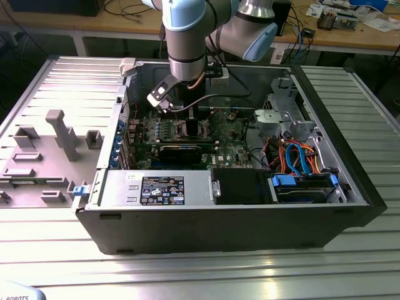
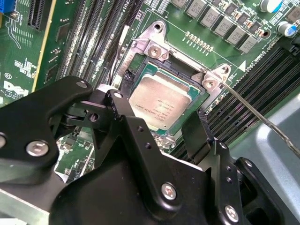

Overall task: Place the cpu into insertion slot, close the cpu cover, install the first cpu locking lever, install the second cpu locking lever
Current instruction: 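Place the cpu into insertion slot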

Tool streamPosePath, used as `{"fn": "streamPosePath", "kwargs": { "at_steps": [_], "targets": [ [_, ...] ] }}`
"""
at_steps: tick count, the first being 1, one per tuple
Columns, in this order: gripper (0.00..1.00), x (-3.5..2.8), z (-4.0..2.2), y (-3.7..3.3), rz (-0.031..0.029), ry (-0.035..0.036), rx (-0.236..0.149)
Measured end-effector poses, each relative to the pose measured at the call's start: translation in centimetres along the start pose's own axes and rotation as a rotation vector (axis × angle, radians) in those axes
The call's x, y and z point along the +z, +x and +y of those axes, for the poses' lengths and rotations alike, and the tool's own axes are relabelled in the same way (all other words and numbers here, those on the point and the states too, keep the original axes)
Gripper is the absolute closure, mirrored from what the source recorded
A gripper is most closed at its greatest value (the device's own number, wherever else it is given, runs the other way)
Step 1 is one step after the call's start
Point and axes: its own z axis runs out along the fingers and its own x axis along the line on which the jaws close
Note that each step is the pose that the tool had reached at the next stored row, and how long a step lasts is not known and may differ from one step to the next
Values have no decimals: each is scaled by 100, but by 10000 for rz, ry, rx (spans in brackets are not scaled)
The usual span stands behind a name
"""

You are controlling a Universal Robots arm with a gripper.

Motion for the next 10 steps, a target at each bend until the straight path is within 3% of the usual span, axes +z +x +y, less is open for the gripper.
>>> {"fn": "streamPosePath", "kwargs": {
  "at_steps": [10],
  "targets": [
    [38, 0, 0, 1, -1, 0, 0]
  ]
}}
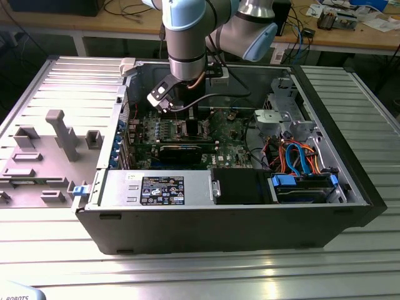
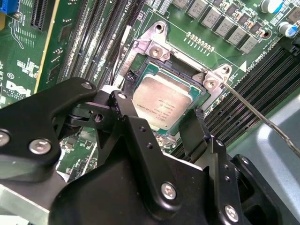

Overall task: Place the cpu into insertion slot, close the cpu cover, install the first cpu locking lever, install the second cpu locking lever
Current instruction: 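Place the cpu into insertion slot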

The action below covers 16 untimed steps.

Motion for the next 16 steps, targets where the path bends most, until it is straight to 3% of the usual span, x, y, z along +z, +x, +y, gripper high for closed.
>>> {"fn": "streamPosePath", "kwargs": {
  "at_steps": [16],
  "targets": [
    [38, -43, 5, 1, -3, 0, 0]
  ]
}}
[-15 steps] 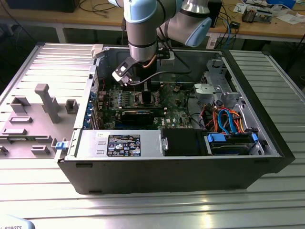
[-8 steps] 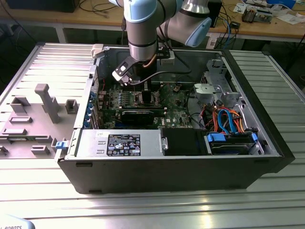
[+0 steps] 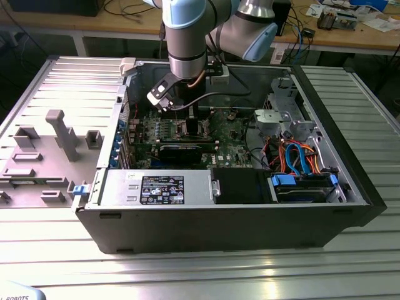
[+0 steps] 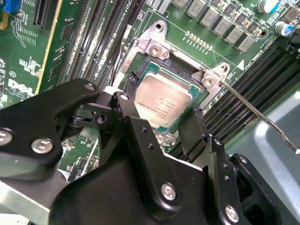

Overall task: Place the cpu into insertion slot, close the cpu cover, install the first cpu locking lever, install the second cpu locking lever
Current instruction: 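Place the cpu into insertion slot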

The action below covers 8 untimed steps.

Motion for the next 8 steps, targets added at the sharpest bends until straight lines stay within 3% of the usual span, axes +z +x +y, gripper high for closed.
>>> {"fn": "streamPosePath", "kwargs": {
  "at_steps": [5, 6, 8],
  "targets": [
    [37, 2, 0, 0, -1, 1, 0],
    [31, 2, 0, 0, -1, 1, 0],
    [31, 3, 0, 0, 0, 0, 1]
  ]
}}
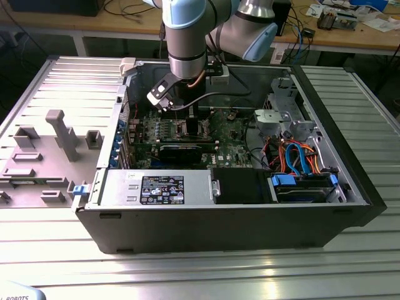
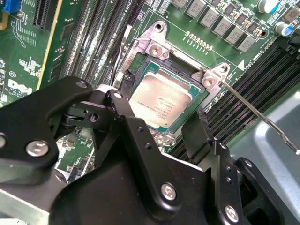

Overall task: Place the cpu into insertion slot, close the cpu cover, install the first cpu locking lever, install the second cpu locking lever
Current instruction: 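Place the cpu into insertion slot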

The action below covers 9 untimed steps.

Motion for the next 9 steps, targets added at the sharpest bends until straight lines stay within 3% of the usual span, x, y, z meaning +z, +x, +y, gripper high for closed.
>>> {"fn": "streamPosePath", "kwargs": {
  "at_steps": [3, 7, 9],
  "targets": [
    [31, -25, 3, 1, 1, -1, 0],
    [31, -149, 15, 1, -2, 7, 0],
    [39, -205, 22, 1, -4, 14, -1]
  ]
}}
